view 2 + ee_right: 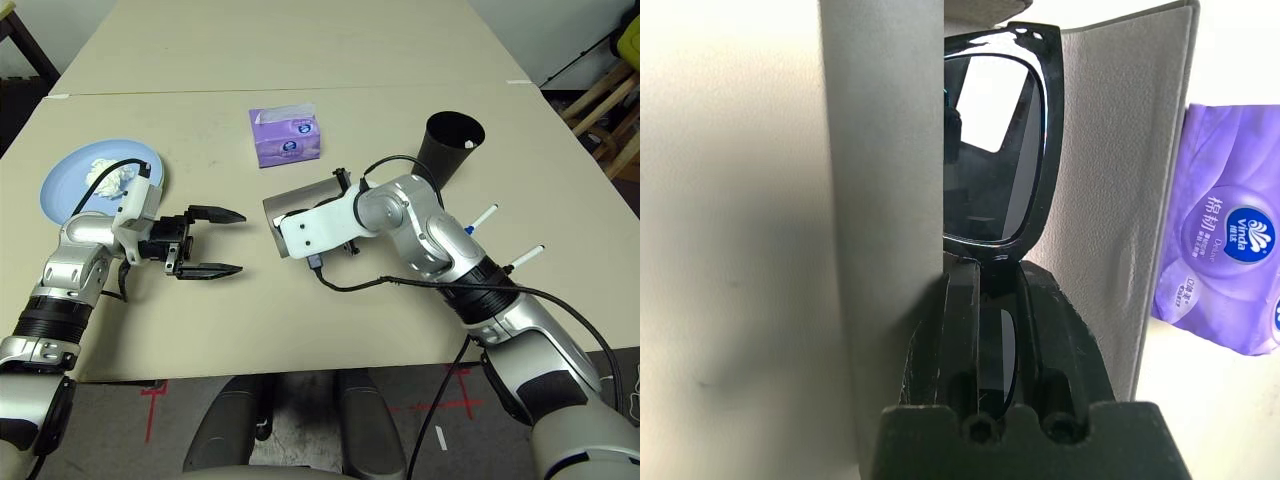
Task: Organize and tidy the items on the table.
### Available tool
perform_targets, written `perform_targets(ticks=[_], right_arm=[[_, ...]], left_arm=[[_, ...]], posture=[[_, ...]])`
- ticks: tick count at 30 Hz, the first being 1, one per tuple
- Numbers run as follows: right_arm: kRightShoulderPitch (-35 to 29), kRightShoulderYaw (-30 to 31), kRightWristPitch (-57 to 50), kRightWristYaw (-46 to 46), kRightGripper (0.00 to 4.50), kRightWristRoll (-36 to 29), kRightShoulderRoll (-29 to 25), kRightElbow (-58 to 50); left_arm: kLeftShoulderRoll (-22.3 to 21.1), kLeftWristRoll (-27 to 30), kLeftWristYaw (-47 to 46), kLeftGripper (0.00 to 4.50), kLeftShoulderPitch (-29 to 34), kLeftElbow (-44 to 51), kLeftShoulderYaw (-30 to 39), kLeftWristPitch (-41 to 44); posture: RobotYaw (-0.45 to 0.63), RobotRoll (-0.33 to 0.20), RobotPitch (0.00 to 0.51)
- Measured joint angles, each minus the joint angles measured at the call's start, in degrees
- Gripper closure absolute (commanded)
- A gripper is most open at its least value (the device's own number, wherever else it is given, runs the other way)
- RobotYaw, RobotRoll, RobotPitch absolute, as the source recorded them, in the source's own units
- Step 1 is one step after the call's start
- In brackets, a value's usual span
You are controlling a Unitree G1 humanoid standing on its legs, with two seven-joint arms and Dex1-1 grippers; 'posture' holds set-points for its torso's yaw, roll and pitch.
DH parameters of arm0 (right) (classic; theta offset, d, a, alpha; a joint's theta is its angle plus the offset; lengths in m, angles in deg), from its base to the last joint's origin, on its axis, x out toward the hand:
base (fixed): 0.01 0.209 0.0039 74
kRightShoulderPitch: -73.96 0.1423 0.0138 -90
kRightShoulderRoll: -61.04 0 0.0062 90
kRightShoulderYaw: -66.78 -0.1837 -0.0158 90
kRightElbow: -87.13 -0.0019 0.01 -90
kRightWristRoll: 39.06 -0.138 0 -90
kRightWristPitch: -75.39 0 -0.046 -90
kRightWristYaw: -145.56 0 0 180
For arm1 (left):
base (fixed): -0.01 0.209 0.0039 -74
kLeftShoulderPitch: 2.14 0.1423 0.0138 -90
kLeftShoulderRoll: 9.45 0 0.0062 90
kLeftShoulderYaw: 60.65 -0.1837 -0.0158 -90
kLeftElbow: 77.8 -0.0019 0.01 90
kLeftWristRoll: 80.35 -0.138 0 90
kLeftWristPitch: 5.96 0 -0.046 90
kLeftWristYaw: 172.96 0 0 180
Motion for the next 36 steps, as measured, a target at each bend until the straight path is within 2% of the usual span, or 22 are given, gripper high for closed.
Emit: perform_targets(ticks=[23, 34, 35, 36], right_arm=[[0.9, 0.0, 2.7, -1.9, 4.14, 0.0, -0.6, 0.3], [2.3, -0.6, 2.7, -1.6, 0.31, 0.2, -0.7, -0.1], [2.5, -0.8, 2.7, -1.4, 0.04, 0.1, -0.7, -0.1], [2.6, -1.0, 2.7, -1.4, 0.04, 0.1, -0.7, -0.2]], left_arm=[[0.0, 0.0, -0.1, 0.00, 0.0, 0.0, 0.0, 0.0], [0.0, 0.0, -0.2, 0.00, 0.0, 0.0, 0.0, 0.0], [0.0, 0.0, -0.2, 0.00, 0.0, 0.0, 0.0, 0.0], [0.0, 0.0, -0.2, 0.00, 0.0, 0.0, 0.0, 0.0]], posture=[[0.09, 0.000, 0.181], [0.09, 0.000, 0.179], [0.09, 0.000, 0.179], [0.09, 0.000, 0.179]])
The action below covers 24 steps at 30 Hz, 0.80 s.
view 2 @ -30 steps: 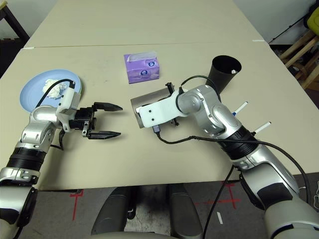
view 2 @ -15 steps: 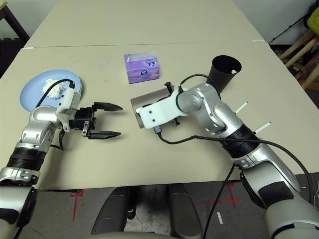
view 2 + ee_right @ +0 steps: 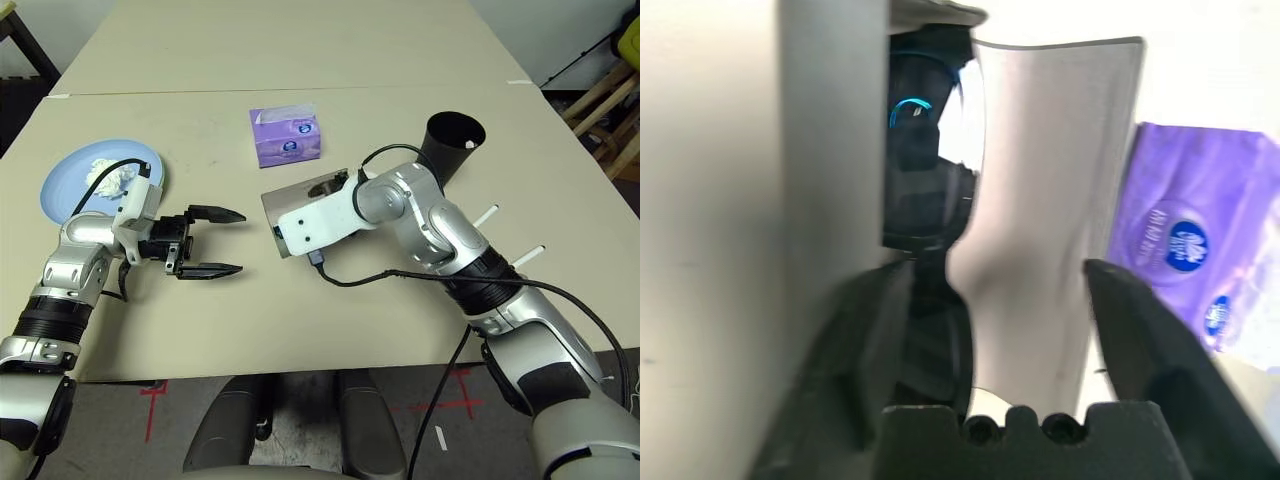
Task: Organize and tidy the items on the table.
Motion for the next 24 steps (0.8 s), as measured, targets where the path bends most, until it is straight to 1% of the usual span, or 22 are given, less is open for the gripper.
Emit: perform_targets(ticks=[9, 14, 21, 24], right_arm=[[0.0, 0.0, 0.6, -0.3, 0.04, -0.2, -0.3, -0.1], [0.6, -0.5, 0.0, -1.5, 0.04, -1.4, -1.2, -0.6], [2.3, -5.7, -7.5, -4.9, 0.04, -7.3, -2.1, -3.9], [2.8, -8.3, -10.7, -5.5, 0.04, -11.0, -2.2, -4.4]], left_arm=[[0.0, 0.0, -0.2, 0.00, 0.0, 0.0, 0.0, 0.0], [0.0, 0.0, -0.2, 0.00, -0.5, -0.1, 0.0, 0.0], [0.0, 0.0, -0.2, 0.00, -0.7, -0.2, 0.0, 0.0], [0.0, 0.0, -0.1, 0.00, -0.8, -0.4, 0.0, 0.0]], posture=[[0.08, 0.000, 0.169], [0.08, 0.000, 0.167], [0.07, 0.000, 0.163], [0.06, 0.000, 0.160]])
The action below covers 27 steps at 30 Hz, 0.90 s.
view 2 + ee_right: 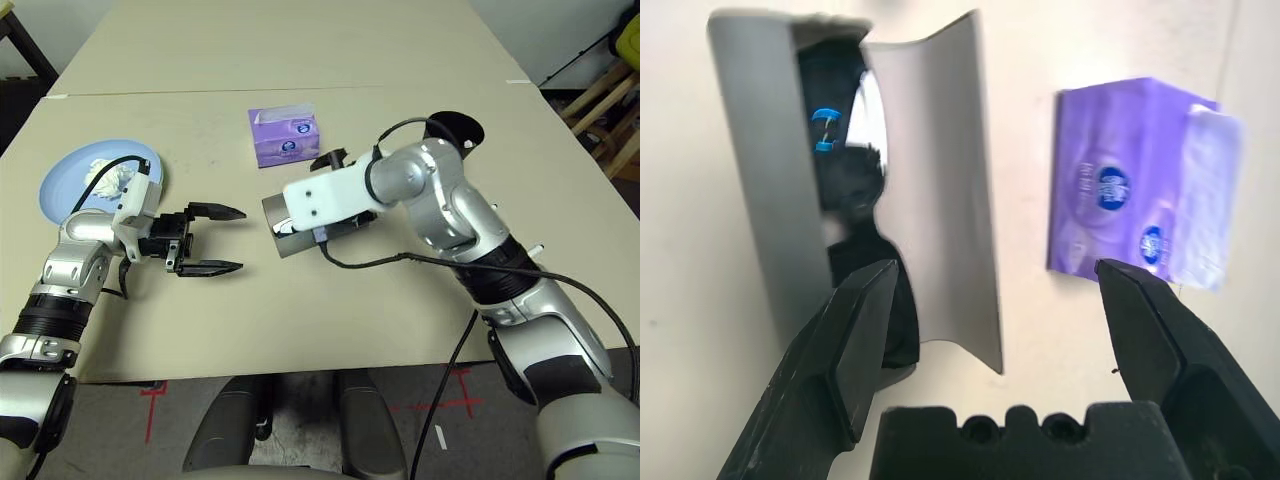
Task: Organize and tidy the items on the table.
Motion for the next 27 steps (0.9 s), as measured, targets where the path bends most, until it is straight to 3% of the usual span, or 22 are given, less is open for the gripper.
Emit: perform_targets(ticks=[4, 7, 11, 13, 15, 18, 22, 27], right_arm=[[-1.0, -8.5, -10.0, -0.1, 0.04, -10.8, 1.7, -3.1], [-4.8, -18.5, -28.7, 2.2, 0.04, -21.7, 7.9, -9.8], [-8.3, -29.5, -46.0, 9.6, 0.04, -31.7, 15.8, -14.2], [-9.6, -32.9, -48.0, 13.0, 0.04, -34.9, 17.7, -15.9], [-12.4, -33.2, -45.0, 15.3, 0.04, -36.2, 17.6, -16.6], [-18.4, -31.0, -31.9, 16.5, 0.04, -35.9, 14.9, -14.6], [-24.1, -29.7, -11.3, 15.9, 0.04, -34.7, 11.2, -6.8], [-27.5, -28.4, 1.6, 13.8, 0.04, -35.1, 7.8, 1.8]], left_arm=[[-0.1, 0.0, 0.2, 0.00, -0.3, -1.3, 0.0, -0.1], [-0.2, -0.1, 0.3, 0.00, -0.4, -1.8, 0.0, -0.1], [-0.6, -0.2, 0.3, 0.00, -1.1, -2.1, 0.1, -0.1], [-0.8, -0.2, 0.3, 0.00, -1.4, -2.4, 0.3, -0.1], [-1.0, -0.2, 0.3, 0.00, -1.8, -3.4, 0.5, -0.1], [-1.7, -0.3, 0.3, 0.00, -2.1, -4.1, 0.6, -0.1], [-1.8, -0.3, 0.2, 0.00, -2.6, -4.1, 0.7, -0.1], [-2.4, -0.3, 0.3, 0.00, -2.6, -4.1, 1.0, 0.0]], posture=[[0.06, 0.000, 0.160], [0.05, 0.000, 0.160], [0.04, 0.000, 0.169], [0.04, 0.000, 0.170], [0.04, 0.000, 0.172], [0.06, 0.000, 0.176], [0.06, 0.000, 0.179], [0.06, 0.000, 0.181]])
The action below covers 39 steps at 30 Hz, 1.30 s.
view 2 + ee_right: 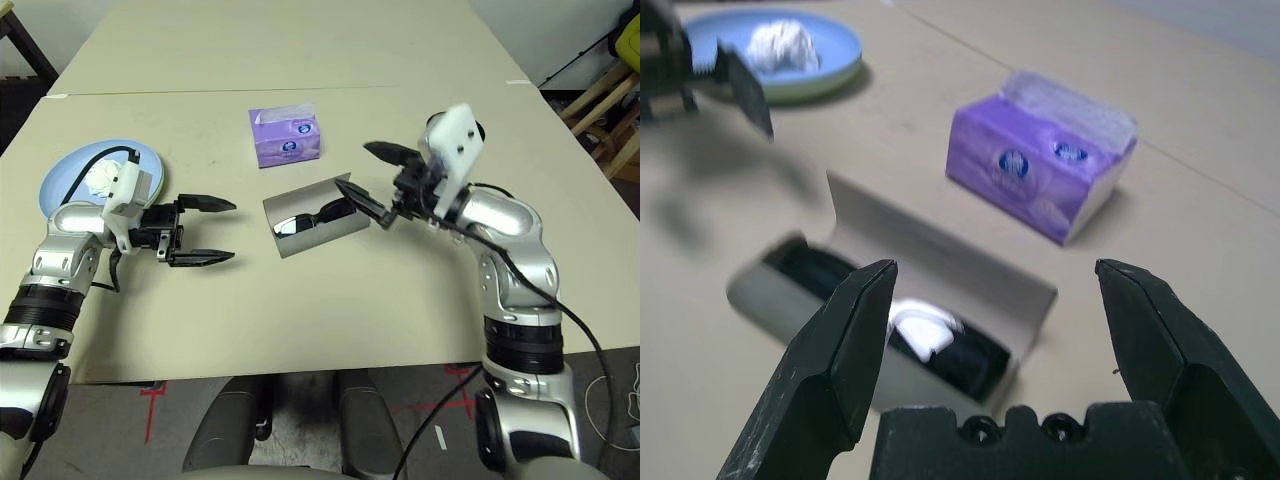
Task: Organize and tidy the items on the table.
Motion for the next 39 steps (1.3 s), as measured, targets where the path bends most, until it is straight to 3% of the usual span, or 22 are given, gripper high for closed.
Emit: perform_targets(ticks=[10, 15, 23, 37, 39], right_arm=[[0.7, 2.0, 22.6, -5.9, 0.04, -1.6, -3.2, 16.7], [5.8, 3.6, 31.2, -13.0, 0.04, -1.8, -6.6, 28.9], [10.2, 6.3, 30.1, -18.3, 0.04, -2.9, -7.8, 31.2], [1.9, 5.2, 16.4, -10.8, 0.04, -7.5, -8.6, 15.2], [1.5, 5.2, 15.5, -9.8, 0.00, -7.8, -8.7, 13.3]], left_arm=[[-0.4, 0.0, 0.0, 0.00, 0.0, -0.1, 0.1, 0.6], [-0.4, -0.1, 0.0, 0.00, -0.1, -0.7, 0.2, 0.8], [-0.1, -0.3, -1.9, 0.00, -2.1, -2.5, 0.4, 0.4], [2.2, -2.3, -7.8, 0.00, -5.7, -9.2, 1.9, -2.6], [2.9, -2.7, -8.7, 0.40, -6.7, -10.9, 1.9, -2.9]], posture=[[0.06, 0.000, 0.192], [0.06, 0.000, 0.194], [0.08, 0.000, 0.190], [0.06, 0.000, 0.183], [0.05, 0.000, 0.182]])
